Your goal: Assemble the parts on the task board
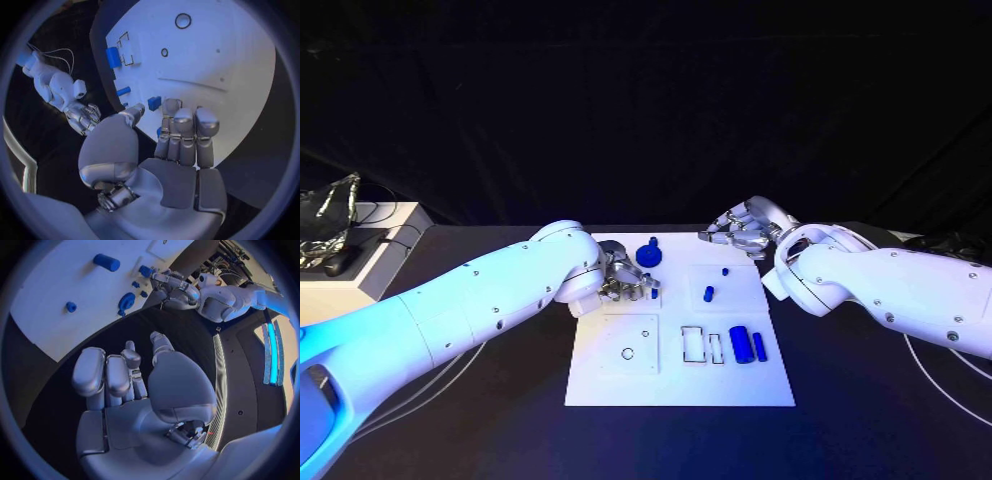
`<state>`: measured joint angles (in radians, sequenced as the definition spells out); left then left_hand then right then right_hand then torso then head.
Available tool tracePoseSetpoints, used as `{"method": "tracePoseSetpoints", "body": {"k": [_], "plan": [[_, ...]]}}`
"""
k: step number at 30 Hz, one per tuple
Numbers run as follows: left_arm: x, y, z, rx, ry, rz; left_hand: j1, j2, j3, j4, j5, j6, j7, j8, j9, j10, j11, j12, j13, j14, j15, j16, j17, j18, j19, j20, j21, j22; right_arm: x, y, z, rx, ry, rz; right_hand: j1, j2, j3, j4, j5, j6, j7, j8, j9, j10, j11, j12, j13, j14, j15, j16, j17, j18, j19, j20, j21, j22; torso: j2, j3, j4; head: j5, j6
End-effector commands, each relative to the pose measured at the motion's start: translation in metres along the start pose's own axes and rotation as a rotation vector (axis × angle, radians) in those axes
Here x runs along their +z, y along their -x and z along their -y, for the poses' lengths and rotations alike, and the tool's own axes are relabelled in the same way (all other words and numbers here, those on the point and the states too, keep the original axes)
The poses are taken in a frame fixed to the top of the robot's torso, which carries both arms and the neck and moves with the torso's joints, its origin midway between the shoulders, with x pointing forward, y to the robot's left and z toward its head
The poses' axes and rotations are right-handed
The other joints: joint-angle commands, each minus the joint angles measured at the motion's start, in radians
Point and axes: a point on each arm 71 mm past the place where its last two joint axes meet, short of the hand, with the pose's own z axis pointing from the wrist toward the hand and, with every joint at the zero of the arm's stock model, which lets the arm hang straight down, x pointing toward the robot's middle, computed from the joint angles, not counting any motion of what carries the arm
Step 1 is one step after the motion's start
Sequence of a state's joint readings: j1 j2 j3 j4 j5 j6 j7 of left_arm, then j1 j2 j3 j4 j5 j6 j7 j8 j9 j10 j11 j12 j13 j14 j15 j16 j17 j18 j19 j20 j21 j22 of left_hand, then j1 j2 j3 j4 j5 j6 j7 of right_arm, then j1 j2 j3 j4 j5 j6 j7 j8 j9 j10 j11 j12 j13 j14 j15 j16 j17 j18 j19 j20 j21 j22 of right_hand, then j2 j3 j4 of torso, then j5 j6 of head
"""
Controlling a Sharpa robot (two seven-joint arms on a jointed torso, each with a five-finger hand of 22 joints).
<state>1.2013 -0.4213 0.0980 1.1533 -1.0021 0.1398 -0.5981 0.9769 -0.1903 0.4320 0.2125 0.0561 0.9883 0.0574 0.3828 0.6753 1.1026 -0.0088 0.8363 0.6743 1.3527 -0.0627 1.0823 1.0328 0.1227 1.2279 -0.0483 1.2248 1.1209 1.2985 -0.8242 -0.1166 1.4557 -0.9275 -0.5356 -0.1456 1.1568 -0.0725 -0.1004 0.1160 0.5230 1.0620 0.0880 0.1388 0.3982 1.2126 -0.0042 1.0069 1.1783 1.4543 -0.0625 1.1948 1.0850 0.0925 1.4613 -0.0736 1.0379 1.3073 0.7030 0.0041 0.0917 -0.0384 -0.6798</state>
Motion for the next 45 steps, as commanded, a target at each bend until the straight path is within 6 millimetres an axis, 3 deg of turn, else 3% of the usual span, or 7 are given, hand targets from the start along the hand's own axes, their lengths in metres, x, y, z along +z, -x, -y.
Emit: {"method": "tracePoseSetpoints", "body": {"k": [1, 12, 23, 45], "plan": [[0.001, -0.003, 0.006, 0.021, -0.017, -0.026, 0.001, 0.000, -0.002, 0.000, -0.004, -0.001, 0.005, -0.006, 0.001, -0.002, 0.003, -0.005, 0.000, -0.005, 0.004, -0.004, 0.001, -0.005, -0.003, 0.007, -0.004, 0.000, 0.001, -0.002, -0.001, -0.007, 0.002, -0.016, -0.009, 0.000, 0.005, -0.001, 0.005, -0.003, 0.005, -0.002, 0.001, 0.000, 0.007, -0.005, 0.001, -0.001, -0.002, -0.006, 0.001, -0.002, 0.059, -0.005, -0.005, 0.139, 0.001, -0.0014, 0.0004, -0.003, -0.001], [0.004, -0.002, 0.008, 0.011, -0.021, -0.021, 0.023, 0.016, 0.006, -0.031, -0.003, -0.003, 0.006, -0.007, 0.009, -0.008, 0.004, -0.004, -0.003, -0.012, 0.006, -0.010, -0.005, -0.004, -0.011, 0.009, -0.015, -0.003, 0.002, -0.003, 0.000, -0.012, -0.005, -0.026, -0.010, 0.002, 0.003, -0.001, 0.004, -0.003, 0.006, -0.009, 0.001, -0.003, 0.008, -0.009, -0.002, -0.002, -0.002, -0.007, 0.000, -0.002, 0.058, -0.004, -0.008, 0.139, 0.000, -0.0006, 0.0028, -0.007, -0.005], [0.010, -0.002, 0.008, 0.000, -0.015, -0.027, 0.030, 0.028, 0.001, -0.056, -0.003, -0.006, 0.006, -0.005, 0.017, -0.012, 0.004, 0.001, -0.007, -0.014, 0.006, -0.009, -0.007, -0.003, -0.010, 0.009, -0.022, 0.004, 0.003, -0.004, -0.001, -0.013, -0.006, -0.032, -0.011, 0.005, 0.002, 0.000, 0.002, -0.002, 0.006, -0.011, 0.000, -0.002, 0.008, -0.010, -0.002, -0.001, -0.002, -0.007, 0.000, -0.001, 0.058, -0.004, -0.010, 0.138, 0.001, -0.0006, 0.0001, -0.008, -0.006], [0.017, -0.002, 0.007, -0.024, -0.017, -0.039, 0.038, 0.035, -0.003, -0.061, -0.004, -0.009, 0.007, -0.004, 0.019, -0.016, 0.005, 0.004, -0.009, -0.018, 0.006, -0.009, -0.011, -0.003, -0.013, 0.010, -0.029, 0.006, 0.005, -0.007, -0.003, -0.015, -0.006, -0.042, -0.012, 0.008, 0.000, -0.001, -0.002, 0.001, 0.006, -0.015, 0.000, -0.002, 0.008, -0.010, -0.002, -0.001, -0.002, -0.008, -0.001, -0.001, 0.059, -0.004, -0.010, 0.138, 0.001, 0.0000, 0.0024, -0.014, -0.005]]}}
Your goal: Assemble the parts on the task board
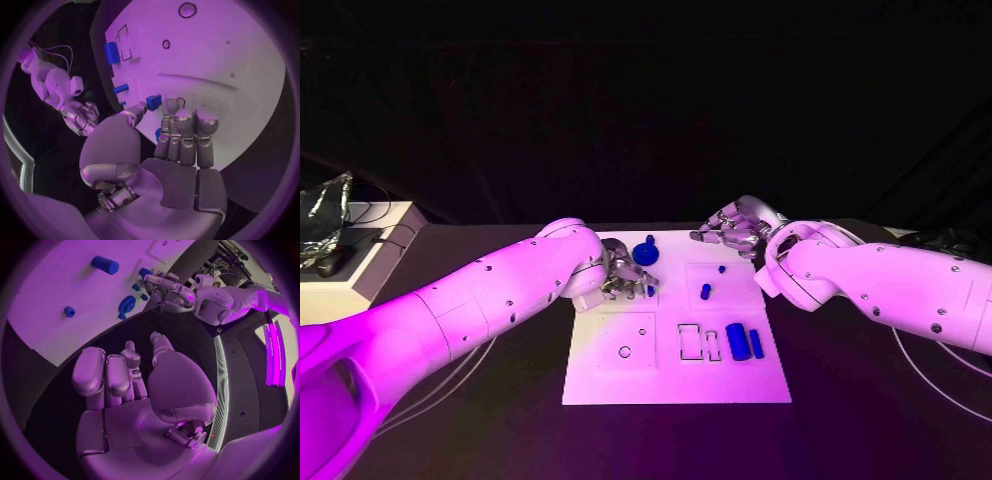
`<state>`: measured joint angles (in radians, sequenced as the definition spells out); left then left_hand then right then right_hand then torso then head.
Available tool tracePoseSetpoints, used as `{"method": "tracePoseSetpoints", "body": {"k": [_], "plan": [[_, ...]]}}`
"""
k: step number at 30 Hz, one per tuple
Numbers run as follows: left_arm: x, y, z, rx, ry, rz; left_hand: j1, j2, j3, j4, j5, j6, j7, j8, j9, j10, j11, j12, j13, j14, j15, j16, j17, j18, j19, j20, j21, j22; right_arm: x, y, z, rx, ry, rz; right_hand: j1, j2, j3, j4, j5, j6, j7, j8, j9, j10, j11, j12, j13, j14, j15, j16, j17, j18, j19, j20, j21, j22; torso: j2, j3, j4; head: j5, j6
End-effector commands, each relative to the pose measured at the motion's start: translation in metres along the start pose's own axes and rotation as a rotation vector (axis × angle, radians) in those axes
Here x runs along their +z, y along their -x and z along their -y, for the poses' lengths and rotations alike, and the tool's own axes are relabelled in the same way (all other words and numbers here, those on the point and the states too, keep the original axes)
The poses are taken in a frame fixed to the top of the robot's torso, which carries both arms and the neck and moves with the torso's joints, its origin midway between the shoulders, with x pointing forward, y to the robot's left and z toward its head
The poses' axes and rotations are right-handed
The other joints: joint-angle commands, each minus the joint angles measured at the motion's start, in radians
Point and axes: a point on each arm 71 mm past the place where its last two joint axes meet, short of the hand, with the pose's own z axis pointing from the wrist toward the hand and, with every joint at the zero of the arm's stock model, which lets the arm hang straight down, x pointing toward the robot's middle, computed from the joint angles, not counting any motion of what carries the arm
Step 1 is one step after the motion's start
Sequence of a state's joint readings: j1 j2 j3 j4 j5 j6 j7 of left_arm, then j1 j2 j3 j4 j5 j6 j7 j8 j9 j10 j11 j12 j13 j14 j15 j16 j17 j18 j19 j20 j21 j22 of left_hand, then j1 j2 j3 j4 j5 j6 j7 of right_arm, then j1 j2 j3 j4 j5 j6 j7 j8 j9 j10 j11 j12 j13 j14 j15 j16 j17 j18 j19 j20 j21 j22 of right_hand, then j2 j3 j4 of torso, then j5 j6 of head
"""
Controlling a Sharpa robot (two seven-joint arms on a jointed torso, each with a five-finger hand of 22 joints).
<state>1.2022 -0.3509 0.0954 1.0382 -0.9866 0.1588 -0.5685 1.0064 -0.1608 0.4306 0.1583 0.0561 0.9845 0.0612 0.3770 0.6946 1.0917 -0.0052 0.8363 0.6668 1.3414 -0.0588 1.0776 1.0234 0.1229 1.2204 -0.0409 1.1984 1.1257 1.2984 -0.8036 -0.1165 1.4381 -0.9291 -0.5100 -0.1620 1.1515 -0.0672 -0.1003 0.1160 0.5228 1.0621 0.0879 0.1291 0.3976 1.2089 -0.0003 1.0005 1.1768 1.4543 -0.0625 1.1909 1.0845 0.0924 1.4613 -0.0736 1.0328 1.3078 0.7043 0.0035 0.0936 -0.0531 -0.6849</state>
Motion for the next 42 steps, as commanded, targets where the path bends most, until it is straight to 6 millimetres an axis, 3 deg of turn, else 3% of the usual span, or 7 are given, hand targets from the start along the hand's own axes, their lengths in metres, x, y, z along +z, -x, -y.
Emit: {"method": "tracePoseSetpoints", "body": {"k": [1, 22, 34, 42], "plan": [[0.0007, -0.0027, 0.0035, -0.002, -0.025, -0.028, 0.008, 0.006, -0.001, -0.007, -0.004, -0.005, 0.003, 0.002, 0.000, -0.005, 0.001, 0.004, -0.001, -0.007, 0.003, -0.004, -0.002, -0.003, -0.005, 0.002, -0.002, 0.002, 0.0004, -0.0014, -0.0007, -0.009, 0.006, -0.015, -0.007, 0.003, 0.000, -0.001, -0.002, 0.001, 0.007, -0.006, 0.001, 0.002, 0.004, -0.004, -0.001, -0.001, -0.002, -0.004, -0.001, -0.001, 0.059, -0.004, -0.005, 0.138, -0.001, -0.0001, 0.0011, 0.000, 0.000], [0.0028, -0.0049, 0.0039, -0.003, -0.032, -0.049, 0.027, 0.019, -0.014, -0.023, -0.004, -0.009, 0.004, 0.003, 0.002, -0.012, 0.002, 0.010, -0.005, -0.012, 0.004, -0.002, -0.006, -0.003, -0.008, 0.003, -0.012, 0.007, 0.0016, -0.0033, -0.0012, -0.013, 0.001, -0.023, -0.007, 0.011, -0.005, -0.007, -0.006, 0.002, 0.007, -0.011, 0.001, 0.003, 0.004, -0.003, 0.000, -0.001, -0.002, -0.005, -0.001, -0.001, 0.059, -0.004, -0.006, 0.138, 0.001, -0.0003, 0.0002, 0.000, -0.001], [0.0031, -0.0067, 0.0047, -0.007, -0.045, -0.061, 0.085, 0.062, -0.012, -0.081, -0.004, -0.014, 0.003, 0.002, 0.001, -0.020, 0.000, 0.010, -0.008, -0.017, 0.002, -0.001, -0.009, -0.003, -0.013, 0.004, -0.020, 0.009, 0.0018, -0.0039, -0.0010, -0.015, -0.001, -0.027, -0.006, 0.013, -0.007, -0.011, -0.006, 0.001, 0.008, -0.014, 0.000, 0.004, 0.004, -0.001, 0.001, -0.001, -0.002, -0.003, 0.001, -0.001, 0.059, -0.004, -0.005, 0.138, 0.000, 0.0008, 0.0006, -0.001, -0.003], [0.0026, -0.0072, 0.0054, -0.008, -0.061, -0.066, 0.152, 0.110, 0.020, -0.140, -0.002, -0.021, 0.000, -0.006, -0.006, -0.027, -0.002, 0.003, -0.015, -0.025, 0.002, -0.003, -0.013, -0.003, -0.020, 0.004, -0.030, 0.008, 0.0022, -0.0041, -0.0001, -0.016, -0.005, -0.030, -0.004, 0.017, -0.007, -0.014, -0.005, 0.001, 0.008, -0.015, 0.000, 0.004, 0.004, -0.002, 0.001, -0.001, -0.002, -0.004, 0.000, -0.001, 0.059, -0.004, -0.005, 0.138, 0.000, 0.0005, 0.0005, 0.001, -0.003]]}}
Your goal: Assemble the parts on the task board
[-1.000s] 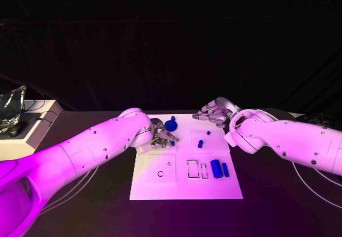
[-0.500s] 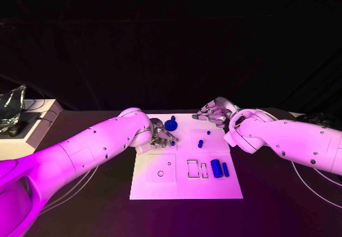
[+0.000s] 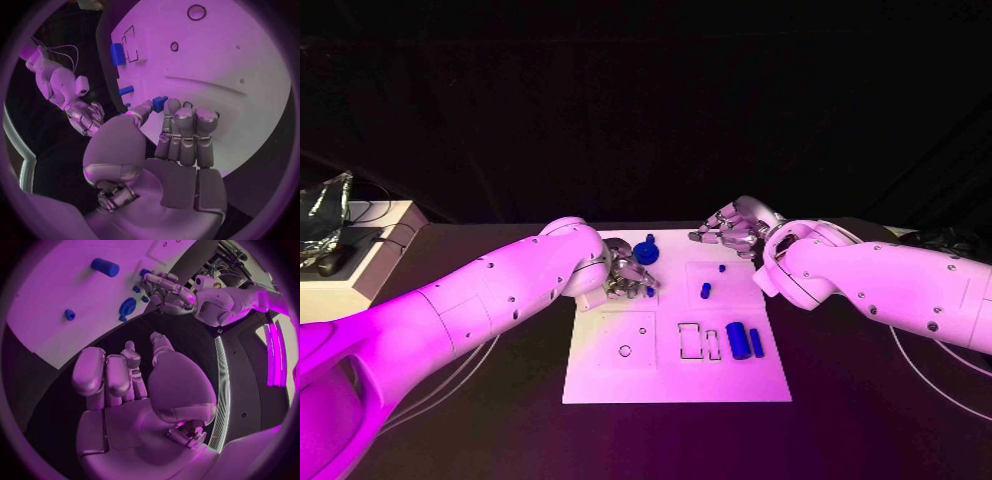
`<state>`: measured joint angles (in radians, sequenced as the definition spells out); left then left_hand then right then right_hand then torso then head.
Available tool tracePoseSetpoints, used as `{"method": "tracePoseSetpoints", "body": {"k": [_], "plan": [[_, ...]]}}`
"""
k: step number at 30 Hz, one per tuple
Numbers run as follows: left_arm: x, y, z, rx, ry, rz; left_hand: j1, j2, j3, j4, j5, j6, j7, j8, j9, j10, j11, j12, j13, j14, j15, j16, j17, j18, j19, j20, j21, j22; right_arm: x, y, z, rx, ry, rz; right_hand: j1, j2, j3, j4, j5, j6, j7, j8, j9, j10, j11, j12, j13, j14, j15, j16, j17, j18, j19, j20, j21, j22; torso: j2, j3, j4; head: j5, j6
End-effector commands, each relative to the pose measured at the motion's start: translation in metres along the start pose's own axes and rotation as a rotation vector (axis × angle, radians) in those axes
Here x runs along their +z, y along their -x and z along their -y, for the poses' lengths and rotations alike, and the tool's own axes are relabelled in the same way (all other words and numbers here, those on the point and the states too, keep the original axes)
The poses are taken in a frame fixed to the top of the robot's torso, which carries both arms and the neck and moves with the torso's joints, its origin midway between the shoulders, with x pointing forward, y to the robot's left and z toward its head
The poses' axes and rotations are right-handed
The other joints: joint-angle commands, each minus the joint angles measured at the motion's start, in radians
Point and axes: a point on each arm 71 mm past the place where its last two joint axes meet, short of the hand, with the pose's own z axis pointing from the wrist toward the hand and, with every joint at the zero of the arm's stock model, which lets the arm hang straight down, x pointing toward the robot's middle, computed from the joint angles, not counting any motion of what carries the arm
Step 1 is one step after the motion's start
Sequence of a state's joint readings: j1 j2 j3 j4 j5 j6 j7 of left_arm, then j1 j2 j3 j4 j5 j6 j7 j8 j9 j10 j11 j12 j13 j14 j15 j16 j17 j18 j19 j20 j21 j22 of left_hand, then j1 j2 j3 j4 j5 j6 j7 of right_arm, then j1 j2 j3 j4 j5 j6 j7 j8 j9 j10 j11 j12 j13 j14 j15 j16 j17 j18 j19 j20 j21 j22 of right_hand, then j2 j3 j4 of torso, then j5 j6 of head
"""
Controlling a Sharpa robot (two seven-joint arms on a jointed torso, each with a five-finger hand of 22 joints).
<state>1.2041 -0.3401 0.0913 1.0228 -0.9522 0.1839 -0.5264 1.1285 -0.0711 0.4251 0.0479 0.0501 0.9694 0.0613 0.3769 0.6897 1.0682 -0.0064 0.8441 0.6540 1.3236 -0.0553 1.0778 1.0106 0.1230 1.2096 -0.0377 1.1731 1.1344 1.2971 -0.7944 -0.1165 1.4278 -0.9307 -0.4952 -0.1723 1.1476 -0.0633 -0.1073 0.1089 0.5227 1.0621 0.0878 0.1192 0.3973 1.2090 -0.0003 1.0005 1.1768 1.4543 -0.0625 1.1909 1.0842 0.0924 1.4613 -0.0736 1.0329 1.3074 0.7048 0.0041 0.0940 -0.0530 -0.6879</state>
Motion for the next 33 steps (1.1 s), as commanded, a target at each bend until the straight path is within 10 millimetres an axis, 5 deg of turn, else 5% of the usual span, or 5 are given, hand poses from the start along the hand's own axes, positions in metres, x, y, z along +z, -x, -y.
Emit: {"method": "tracePoseSetpoints", "body": {"k": [1, 15, 21, 28, 33], "plan": [[0.001, -0.004, 0.001, 0.006, -0.020, -0.029, 0.033, 0.023, 0.031, -0.037, 0.004, -0.006, 0.000, -0.007, -0.002, -0.003, 0.000, -0.006, -0.004, -0.007, -0.001, -0.003, 0.000, -0.003, -0.010, 0.001, -0.004, 0.000, 0.000, -0.002, 0.000, -0.012, 0.005, -0.016, 0.000, 0.014, 0.000, -0.007, -0.005, 0.001, 0.008, -0.005, 0.000, 0.004, 0.004, -0.002, 0.001, -0.001, -0.002, -0.004, 0.000, -0.001, 0.059, -0.004, -0.005, 0.139, 0.000, 0.0001, 0.0001, 0.001, 0.000], [-0.001, -0.005, 0.000, -0.011, -0.035, -0.037, 0.042, 0.045, 0.167, -0.143, 0.020, -0.035, 0.004, 0.022, 0.033, 0.011, -0.001, -0.025, -0.031, -0.005, -0.002, 0.005, 0.006, -0.005, -0.009, -0.003, -0.006, 0.014, 0.000, -0.002, 0.001, -0.013, 0.003, -0.017, -0.001, 0.016, -0.004, -0.014, -0.003, 0.001, 0.009, -0.011, -0.004, 0.003, 0.005, -0.001, 0.001, -0.002, -0.001, -0.005, -0.001, -0.001, 0.059, -0.003, -0.007, 0.138, 0.000, 0.0002, 0.0005, 0.002, -0.001], [-0.003, -0.004, -0.002, -0.054, -0.046, -0.042, -0.012, -0.002, 0.169, -0.159, 0.305, -0.011, -0.009, 0.054, 0.064, 0.040, -0.015, -0.028, -0.048, 0.022, -0.013, 0.039, 0.041, -0.010, 0.013, -0.012, 0.015, 0.037, 0.000, -0.002, 0.001, -0.013, 0.003, -0.016, -0.002, 0.017, -0.004, -0.015, -0.003, -0.001, 0.010, -0.014, -0.005, 0.003, 0.006, -0.002, 0.001, -0.002, -0.001, -0.005, -0.001, 0.000, 0.059, -0.003, -0.008, 0.138, -0.001, -0.0002, 0.0008, 0.005, 0.001], [-0.007, -0.004, -0.004, -0.095, -0.052, -0.046, -0.069, -0.025, 0.195, -0.192, 0.421, 0.021, -0.025, 0.062, 0.103, 0.082, -0.032, -0.028, -0.043, 0.062, -0.028, 0.079, 0.090, -0.026, 0.042, -0.038, 0.039, 0.063, 0.000, -0.002, 0.002, -0.012, 0.003, -0.015, -0.002, 0.017, -0.005, -0.016, -0.002, 0.000, 0.011, -0.015, -0.007, 0.003, 0.006, -0.002, 0.001, -0.001, 0.000, -0.004, -0.001, 0.000, 0.059, -0.003, -0.007, 0.138, -0.001, 0.0003, 0.0007, 0.008, 0.001], [-0.011, -0.003, -0.008, -0.104, -0.050, -0.042, -0.087, -0.025, 0.193, -0.201, 0.452, 0.046, -0.036, 0.051, 0.121, 0.106, -0.041, -0.032, -0.035, 0.084, -0.036, 0.091, 0.117, -0.037, 0.060, -0.053, 0.049, 0.077, 0.000, -0.001, 0.002, -0.012, 0.003, -0.014, -0.002, 0.017, -0.005, -0.016, -0.002, 0.000, 0.011, -0.015, -0.007, 0.003, 0.006, -0.002, 0.001, -0.001, 0.000, -0.004, -0.001, 0.000, 0.059, -0.003, -0.007, 0.138, -0.003, 0.0008, 0.0020, 0.010, 0.000]]}}
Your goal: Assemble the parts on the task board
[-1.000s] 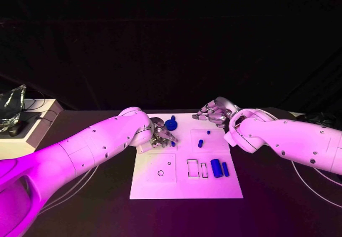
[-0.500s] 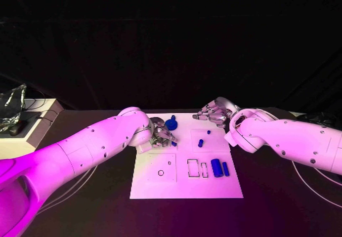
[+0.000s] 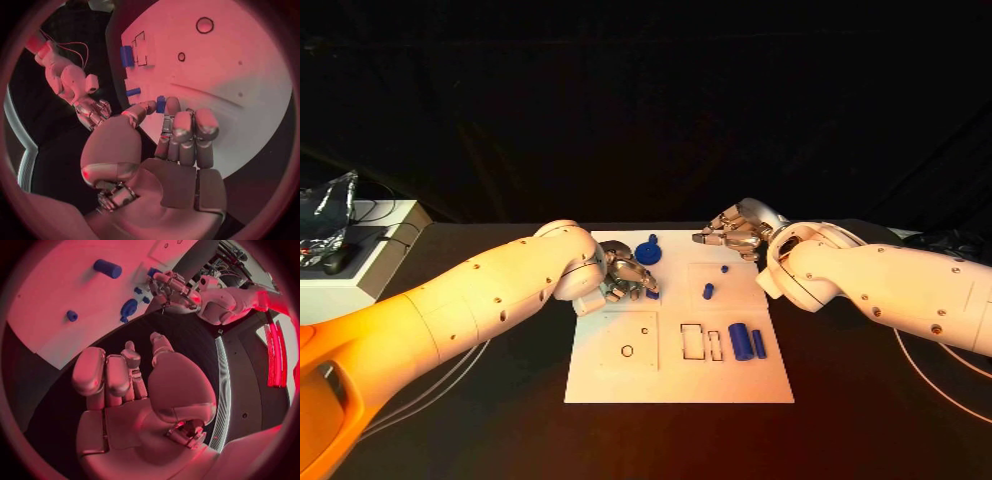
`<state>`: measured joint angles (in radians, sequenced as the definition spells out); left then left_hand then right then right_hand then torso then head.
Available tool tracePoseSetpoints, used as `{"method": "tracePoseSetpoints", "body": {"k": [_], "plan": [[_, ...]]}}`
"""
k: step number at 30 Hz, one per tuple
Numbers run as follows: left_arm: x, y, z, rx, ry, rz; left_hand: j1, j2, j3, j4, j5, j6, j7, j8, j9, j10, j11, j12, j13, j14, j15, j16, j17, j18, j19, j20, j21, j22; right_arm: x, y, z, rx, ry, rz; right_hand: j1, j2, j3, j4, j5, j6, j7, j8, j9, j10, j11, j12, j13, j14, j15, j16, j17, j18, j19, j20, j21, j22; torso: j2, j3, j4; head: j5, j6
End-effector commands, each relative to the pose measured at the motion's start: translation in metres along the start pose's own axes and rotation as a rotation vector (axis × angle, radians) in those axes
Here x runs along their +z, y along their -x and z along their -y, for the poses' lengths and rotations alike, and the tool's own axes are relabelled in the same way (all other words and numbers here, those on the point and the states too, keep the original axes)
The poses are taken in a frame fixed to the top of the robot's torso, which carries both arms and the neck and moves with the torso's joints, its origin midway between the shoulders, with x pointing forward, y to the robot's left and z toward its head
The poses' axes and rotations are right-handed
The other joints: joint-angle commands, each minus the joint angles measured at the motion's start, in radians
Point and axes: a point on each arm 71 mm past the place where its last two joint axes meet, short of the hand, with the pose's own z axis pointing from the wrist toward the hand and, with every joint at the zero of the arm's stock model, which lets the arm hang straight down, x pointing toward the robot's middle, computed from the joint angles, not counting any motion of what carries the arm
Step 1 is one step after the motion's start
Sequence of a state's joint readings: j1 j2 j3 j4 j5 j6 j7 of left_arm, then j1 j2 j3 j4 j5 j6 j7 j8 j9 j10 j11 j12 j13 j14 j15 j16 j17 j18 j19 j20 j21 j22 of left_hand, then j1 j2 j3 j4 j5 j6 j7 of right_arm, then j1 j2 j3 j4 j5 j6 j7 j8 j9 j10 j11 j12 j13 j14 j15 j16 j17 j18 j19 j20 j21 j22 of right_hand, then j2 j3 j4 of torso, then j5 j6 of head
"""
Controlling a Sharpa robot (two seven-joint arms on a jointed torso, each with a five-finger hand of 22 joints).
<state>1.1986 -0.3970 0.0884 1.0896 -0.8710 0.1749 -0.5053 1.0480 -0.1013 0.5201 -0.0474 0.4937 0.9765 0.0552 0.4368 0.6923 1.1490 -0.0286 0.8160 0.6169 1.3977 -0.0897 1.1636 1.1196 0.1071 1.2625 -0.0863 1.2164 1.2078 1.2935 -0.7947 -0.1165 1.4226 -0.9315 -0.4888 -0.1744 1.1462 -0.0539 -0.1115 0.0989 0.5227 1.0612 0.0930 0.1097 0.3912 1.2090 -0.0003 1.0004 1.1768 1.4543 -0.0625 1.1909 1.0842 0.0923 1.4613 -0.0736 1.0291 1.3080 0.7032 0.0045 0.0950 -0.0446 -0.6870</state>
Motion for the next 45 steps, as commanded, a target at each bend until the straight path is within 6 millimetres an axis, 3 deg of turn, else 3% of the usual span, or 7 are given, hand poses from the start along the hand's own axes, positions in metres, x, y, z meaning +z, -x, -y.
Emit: {"method": "tracePoseSetpoints", "body": {"k": [1, 17, 27, 45], "plan": [[-0.003, 0.000, 0.000, -0.039, -0.010, -0.002, -0.007, 0.005, 0.098, -0.105, 0.009, 0.039, -0.030, -0.009, 0.118, 0.026, -0.019, -0.005, 0.002, 0.010, -0.002, 0.006, 0.009, -0.021, 0.007, -0.005, 0.006, 0.004, 0.000, -0.001, 0.000, -0.010, 0.011, -0.008, -0.001, 0.008, -0.001, -0.006, -0.002, 0.001, 0.005, -0.006, -0.001, 0.003, 0.006, -0.002, 0.001, -0.001, 0.000, -0.004, -0.001, 0.000, 0.059, -0.003, -0.004, 0.138, -0.001, 0.0006, 0.0012, 0.003, -0.001], [-0.022, 0.016, -0.021, 0.021, 0.031, 0.118, -0.012, -0.011, 0.082, -0.095, 0.075, 0.104, -0.054, -0.035, 0.148, 0.087, -0.040, -0.016, 0.030, 0.036, -0.019, 0.012, 0.046, -0.043, 0.064, -0.029, 0.048, 0.066, -0.002, 0.002, 0.003, -0.010, 0.010, 0.000, -0.002, 0.009, -0.002, -0.009, 0.002, 0.005, 0.006, -0.011, -0.005, 0.003, 0.006, -0.002, 0.000, -0.002, 0.000, -0.006, -0.003, 0.000, 0.059, -0.002, -0.005, 0.137, -0.005, 0.0013, 0.0028, 0.013, -0.014], [-0.021, 0.018, -0.021, 0.082, 0.057, 0.188, -0.004, -0.002, 0.040, -0.079, 0.080, 0.142, -0.070, -0.042, 0.154, 0.125, -0.052, -0.029, 0.055, 0.038, -0.027, 0.025, 0.022, -0.057, 0.090, -0.043, 0.063, 0.098, -0.002, 0.004, 0.004, -0.010, 0.012, 0.006, -0.002, 0.009, -0.002, -0.010, 0.005, 0.005, 0.006, -0.014, -0.007, 0.002, 0.006, -0.004, 0.000, -0.001, 0.000, -0.006, -0.003, 0.000, 0.059, -0.002, -0.005, 0.137, -0.003, 0.0010, 0.0015, 0.018, -0.018], [-0.007, 0.004, -0.017, 0.142, 0.076, 0.203, -0.001, 0.000, 0.041, -0.078, 0.078, 0.144, -0.070, -0.043, 0.157, 0.127, -0.051, -0.032, 0.061, 0.037, -0.027, 0.025, 0.013, -0.057, 0.091, -0.043, 0.061, 0.101, -0.002, 0.004, 0.003, -0.009, 0.017, 0.006, -0.003, 0.010, -0.003, -0.011, 0.009, 0.007, 0.006, -0.018, -0.010, 0.001, 0.007, -0.005, -0.001, -0.001, 0.000, -0.006, -0.004, 0.000, 0.059, -0.002, -0.007, 0.137, -0.003, 0.0011, 0.0013, 0.017, -0.027]]}}
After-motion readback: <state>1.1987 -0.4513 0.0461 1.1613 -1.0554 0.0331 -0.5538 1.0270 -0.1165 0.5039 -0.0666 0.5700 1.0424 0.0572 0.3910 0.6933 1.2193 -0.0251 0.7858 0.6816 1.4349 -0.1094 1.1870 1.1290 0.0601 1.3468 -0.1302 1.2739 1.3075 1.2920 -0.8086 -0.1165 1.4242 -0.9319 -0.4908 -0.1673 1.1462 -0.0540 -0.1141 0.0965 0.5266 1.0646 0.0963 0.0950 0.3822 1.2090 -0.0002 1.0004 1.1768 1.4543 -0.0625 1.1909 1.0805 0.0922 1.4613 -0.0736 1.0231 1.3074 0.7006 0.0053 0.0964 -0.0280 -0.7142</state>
